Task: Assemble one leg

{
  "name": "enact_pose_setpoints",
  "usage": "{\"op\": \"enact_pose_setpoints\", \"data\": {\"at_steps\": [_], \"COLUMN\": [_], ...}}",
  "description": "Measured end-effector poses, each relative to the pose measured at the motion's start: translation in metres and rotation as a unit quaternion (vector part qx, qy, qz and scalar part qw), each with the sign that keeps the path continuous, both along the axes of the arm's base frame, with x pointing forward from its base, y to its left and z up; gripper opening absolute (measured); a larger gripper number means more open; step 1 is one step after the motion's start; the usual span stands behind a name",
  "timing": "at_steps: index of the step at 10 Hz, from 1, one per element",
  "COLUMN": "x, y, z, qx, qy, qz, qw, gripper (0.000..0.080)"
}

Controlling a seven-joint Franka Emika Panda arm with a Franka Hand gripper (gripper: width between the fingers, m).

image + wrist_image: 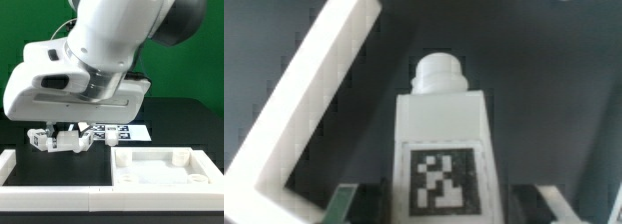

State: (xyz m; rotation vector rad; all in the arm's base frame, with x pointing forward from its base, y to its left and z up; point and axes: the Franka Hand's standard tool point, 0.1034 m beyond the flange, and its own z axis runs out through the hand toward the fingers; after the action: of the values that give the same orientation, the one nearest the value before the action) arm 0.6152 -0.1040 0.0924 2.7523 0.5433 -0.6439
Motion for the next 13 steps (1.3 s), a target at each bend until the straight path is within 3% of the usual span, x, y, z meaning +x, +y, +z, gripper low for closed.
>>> {"op": "enact_pose_setpoints", "data": {"at_steps": [1, 2, 3, 5, 6, 9, 12, 13], "x": [0.001, 0.006, 0.015, 0.027, 0.034, 0.038, 0.043, 0.038], "y": [0.001, 0.017, 0.037, 0.059, 0.06, 0.061, 0.124, 0.13], "z": [0.002, 0.01, 0.026, 0.049, 0.056, 0.053, 0.075, 0.076], "qx": [0.004, 0.005, 0.02, 0.054, 0.072, 0.088, 0.137, 0.151], "qy": [-0.015, -0.043, -0.075, -0.147, -0.194, -0.272, -0.357, -0.381], "qz": [0.003, -0.028, -0.039, -0.059, -0.064, -0.041, -0.067, -0.075], "qw": [1.0, 0.999, 0.996, 0.986, 0.976, 0.957, 0.922, 0.909], "gripper": [0.0287, 0.0287, 0.0287, 0.0287, 0.0287, 0.0287, 0.0287, 0.0287]}}
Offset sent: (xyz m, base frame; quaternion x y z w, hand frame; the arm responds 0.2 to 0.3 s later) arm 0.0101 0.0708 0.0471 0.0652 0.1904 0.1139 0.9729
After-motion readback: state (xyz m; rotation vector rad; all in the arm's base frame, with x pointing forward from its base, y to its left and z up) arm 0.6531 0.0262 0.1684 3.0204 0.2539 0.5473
